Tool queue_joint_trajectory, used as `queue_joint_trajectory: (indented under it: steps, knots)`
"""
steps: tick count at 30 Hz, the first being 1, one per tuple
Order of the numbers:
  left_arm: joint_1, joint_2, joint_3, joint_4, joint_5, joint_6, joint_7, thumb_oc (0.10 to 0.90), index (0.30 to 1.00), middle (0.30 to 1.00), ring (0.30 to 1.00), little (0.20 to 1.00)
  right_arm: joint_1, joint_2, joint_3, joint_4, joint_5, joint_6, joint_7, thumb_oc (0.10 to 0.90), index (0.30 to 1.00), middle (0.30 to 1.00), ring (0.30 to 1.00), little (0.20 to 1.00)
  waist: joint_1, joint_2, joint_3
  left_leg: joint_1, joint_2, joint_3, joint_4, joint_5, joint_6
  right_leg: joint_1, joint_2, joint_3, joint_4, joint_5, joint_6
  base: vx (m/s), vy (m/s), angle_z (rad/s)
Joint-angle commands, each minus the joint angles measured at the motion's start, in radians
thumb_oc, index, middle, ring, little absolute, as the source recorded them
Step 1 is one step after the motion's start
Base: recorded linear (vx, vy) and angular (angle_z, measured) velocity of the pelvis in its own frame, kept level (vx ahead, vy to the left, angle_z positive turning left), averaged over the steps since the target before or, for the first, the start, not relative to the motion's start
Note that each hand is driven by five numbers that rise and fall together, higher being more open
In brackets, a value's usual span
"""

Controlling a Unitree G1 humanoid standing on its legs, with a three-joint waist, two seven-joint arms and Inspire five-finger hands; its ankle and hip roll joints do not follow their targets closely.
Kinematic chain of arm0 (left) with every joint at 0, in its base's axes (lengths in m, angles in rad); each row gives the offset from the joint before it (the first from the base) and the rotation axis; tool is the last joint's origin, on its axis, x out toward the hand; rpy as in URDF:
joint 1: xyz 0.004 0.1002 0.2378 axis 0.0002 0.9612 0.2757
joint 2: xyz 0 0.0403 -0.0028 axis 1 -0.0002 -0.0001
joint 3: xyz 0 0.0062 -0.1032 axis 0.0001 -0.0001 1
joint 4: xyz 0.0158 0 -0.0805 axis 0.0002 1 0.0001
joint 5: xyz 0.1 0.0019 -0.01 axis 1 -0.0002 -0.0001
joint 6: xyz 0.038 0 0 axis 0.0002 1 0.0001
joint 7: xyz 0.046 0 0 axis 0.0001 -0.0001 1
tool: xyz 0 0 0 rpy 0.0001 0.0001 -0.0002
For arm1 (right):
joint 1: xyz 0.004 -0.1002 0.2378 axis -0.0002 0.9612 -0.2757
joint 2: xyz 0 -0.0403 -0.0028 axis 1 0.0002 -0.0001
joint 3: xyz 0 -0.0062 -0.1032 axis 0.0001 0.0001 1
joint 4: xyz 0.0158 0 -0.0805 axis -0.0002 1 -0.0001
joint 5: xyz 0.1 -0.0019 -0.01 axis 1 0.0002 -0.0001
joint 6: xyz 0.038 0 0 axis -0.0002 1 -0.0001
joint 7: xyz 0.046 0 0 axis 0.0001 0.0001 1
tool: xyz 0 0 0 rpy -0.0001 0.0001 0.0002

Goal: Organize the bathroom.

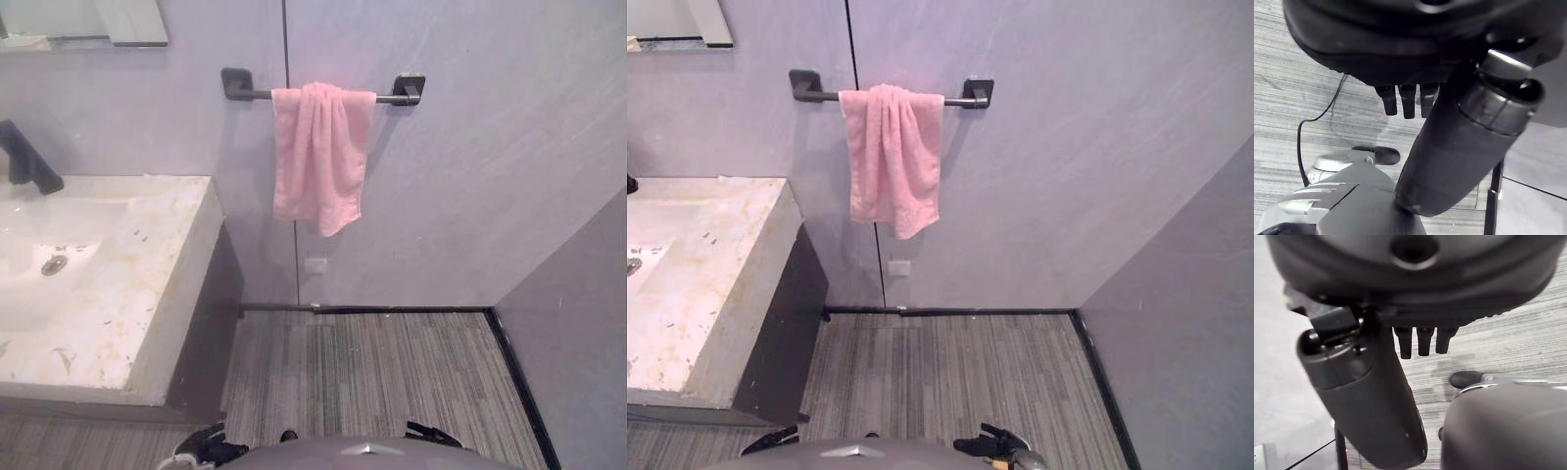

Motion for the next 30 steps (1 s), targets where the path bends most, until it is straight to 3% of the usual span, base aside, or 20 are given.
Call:
queue_joint_trajectory:
  steps: [1, 5, 8, 10, 13, 18, 22, 24, 26, 30]
  knots:
    - [-0.103, -0.05, -0.018, -0.049, -0.062, -0.081, 0.005, 0.8, 0.9, 0.9, 0.9, 0.9, -0.06, -0.035, 0.023, -0.101, 0.016, -0.097, -0.019, 0.8, 0.9, 0.9, 0.9, 0.9, 0.0, 0.004, 0.027, 0.06, 0.087, 0.026, 0.001, -0.025, -0.037, -0.069, -0.057, -0.009, -0.012, 0.094, 0.002, 0.05, -0.137, 0.02]
    - [-0.117, -0.026, -0.025, -0.255, -0.092, -0.072, 0.035, 0.8, 0.9, 0.9, 0.9, 0.9, -0.059, -0.07, 0.048, -0.342, 0.027, -0.1, -0.094, 0.8, 0.9, 0.9, 0.9, 0.9, -0.001, 0.0, 0.044, 0.068, 0.101, 0.026, 0.017, -0.009, -0.046, -0.065, -0.047, -0.001, -0.012, 0.097, -0.014, 0.03, -0.13, 0.02]
    - [-0.125, -0.004, -0.025, -0.42, -0.093, -0.063, 0.062, 0.8, 0.9, 0.9, 0.9, 0.9, -0.055, -0.1, 0.058, -0.535, -0.023, -0.106, -0.171, 0.8, 0.9, 0.9, 0.9, 0.9, -0.001, -0.014, 0.076, 0.002, 0.102, 0.024, 0.165, 0.004, -0.049, -0.072, -0.05, 0.003, 0.008, 0.108, -0.028, -0.03, -0.099, 0.01]
    - [-0.131, 0.029, -0.006, -0.624, -0.14, -0.073, 0.108, 0.8, 0.9, 0.9, 0.9, 0.9, -0.033, -0.152, 0.05, -0.798, -0.08, -0.113, -0.252, 0.8, 0.9, 0.9, 0.9, 0.9, -0.005, -0.025, 0.126, -0.121, 0.104, 0.0, 0.368, 0.091, -0.058, -0.071, -0.043, 0.024, 0.03, 0.114, -0.046, -0.06, -0.128, 0.03]
    - [-0.133, 0.037, 0.02, -0.725, -0.189, -0.122, 0.125, 0.8, 0.9, 0.9, 0.9, 0.9, -0.02, -0.176, 0.029, -0.919, -0.147, -0.174, -0.28, 0.8, 0.9, 0.9, 0.9, 0.9, -0.02, -0.027, 0.139, -0.141, 0.109, 0.02, 0.428, 0.091, -0.053, -0.066, -0.043, 0.03, 0.034, 0.108, -0.053, 0.02, -0.039, -0.13]
    - [-0.141, 0.061, 0.009, -1.023, -0.11, -0.174, 0.235, 0.8, 0.9, 0.9, 0.9, 0.9, -0.027, -0.206, 0.016, -1.081, -0.245, -0.293, -0.383, 0.8, 0.9, 0.9, 0.9, 0.9, -0.019, -0.003, 0.139, -0.124, 0.058, 0.051, 0.262, 0.075, -0.044, -0.053, -0.031, 0.042, 0.034, 0.091, -0.042, 0.13, 0.054, 0.13]
    - [-0.135, 0.077, -0.02, -1.206, -0.085, -0.141, 0.249, 0.8, 0.9, 0.9, 0.9, 0.9, -0.011, -0.212, 0.015, -1.126, -0.266, -0.329, -0.446, 0.8, 0.9, 0.9, 0.9, 0.9, -0.006, 0.017, 0.143, -0.139, 0.047, 0.121, 0.114, 0.13, -0.063, -0.013, -0.009, 0.005, 0.009, 0.079, -0.041, 0.15, 0.022, 0.06]
    - [-0.121, 0.09, -0.043, -1.283, -0.074, -0.126, 0.21, 0.8, 0.9, 0.9, 0.9, 0.9, 0.014, -0.214, 0.001, -1.136, -0.256, -0.341, -0.458, 0.8, 0.9, 0.9, 0.9, 0.9, -0.004, 0.018, 0.135, -0.147, 0.059, 0.192, 0.065, 0.159, -0.074, 0.02, -0.004, -0.034, -0.002, 0.065, -0.04, 0.22, 0.034, 0.36]
    - [-0.112, 0.094, -0.048, -1.318, -0.086, -0.107, 0.201, 0.8, 0.9, 0.9, 0.9, 0.9, 0.018, -0.212, 0.0, -1.13, -0.259, -0.346, -0.458, 0.8, 0.9, 0.9, 0.9, 0.9, 0.001, 0.012, 0.124, -0.133, 0.051, 0.194, 0.041, 0.125, -0.063, 0.032, -0.011, -0.041, -0.011, 0.065, -0.033, 0.22, 0.079, 0.38]
    - [-0.09, 0.129, -0.081, -1.383, -0.039, -0.088, 0.229, 0.8, 0.9, 0.9, 0.9, 0.9, 0.029, -0.205, 0.01, -1.149, -0.269, -0.331, -0.451, 0.8, 0.9, 0.9, 0.9, 0.9, 0.013, 0.011, 0.079, -0.094, 0.023, 0.13, 0.001, 0.062, -0.023, 0.041, -0.036, -0.054, 0.014, 0.039, -0.007, 0.22, 0.11, -0.14]
